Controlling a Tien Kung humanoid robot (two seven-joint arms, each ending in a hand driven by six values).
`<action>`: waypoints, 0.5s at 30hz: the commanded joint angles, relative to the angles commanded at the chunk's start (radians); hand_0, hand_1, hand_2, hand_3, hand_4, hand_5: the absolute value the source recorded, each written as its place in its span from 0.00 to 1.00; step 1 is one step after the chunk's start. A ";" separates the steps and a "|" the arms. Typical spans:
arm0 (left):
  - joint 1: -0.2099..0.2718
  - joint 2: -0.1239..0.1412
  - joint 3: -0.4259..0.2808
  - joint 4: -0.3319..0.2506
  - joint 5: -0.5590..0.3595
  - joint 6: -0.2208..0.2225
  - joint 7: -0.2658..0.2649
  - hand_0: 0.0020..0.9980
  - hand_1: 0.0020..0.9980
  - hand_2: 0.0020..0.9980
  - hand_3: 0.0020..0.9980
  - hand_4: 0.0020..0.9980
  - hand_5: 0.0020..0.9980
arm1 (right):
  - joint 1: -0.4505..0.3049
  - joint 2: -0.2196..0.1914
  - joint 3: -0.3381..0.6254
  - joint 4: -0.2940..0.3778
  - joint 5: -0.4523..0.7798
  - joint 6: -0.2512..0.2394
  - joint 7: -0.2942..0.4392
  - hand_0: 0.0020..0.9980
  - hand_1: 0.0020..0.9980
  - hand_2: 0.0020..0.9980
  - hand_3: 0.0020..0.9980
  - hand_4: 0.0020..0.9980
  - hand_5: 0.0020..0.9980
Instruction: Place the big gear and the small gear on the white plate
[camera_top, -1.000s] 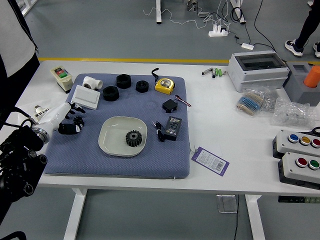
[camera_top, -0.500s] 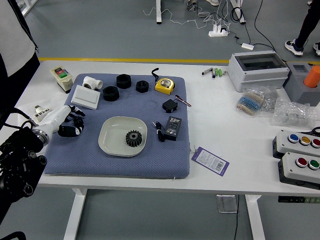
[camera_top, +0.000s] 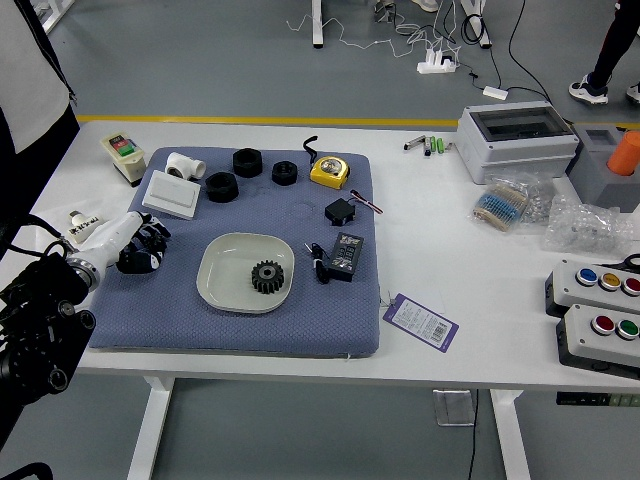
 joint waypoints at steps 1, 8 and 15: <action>0.000 0.000 0.001 0.000 0.000 0.000 0.000 0.37 0.49 0.54 0.58 0.31 0.00 | 0.000 0.000 0.000 0.000 0.000 0.000 0.000 0.66 0.68 0.74 0.57 0.79 0.68; 0.005 0.003 0.008 0.001 0.000 0.000 0.000 0.36 0.48 0.53 0.57 0.29 0.00 | -0.002 0.001 -0.003 0.000 0.001 0.000 0.000 0.66 0.68 0.74 0.57 0.79 0.68; 0.011 0.004 0.017 -0.010 0.000 0.006 -0.002 0.35 0.47 0.52 0.57 0.27 0.00 | -0.005 0.002 -0.008 0.000 0.001 0.001 0.000 0.66 0.68 0.74 0.57 0.79 0.68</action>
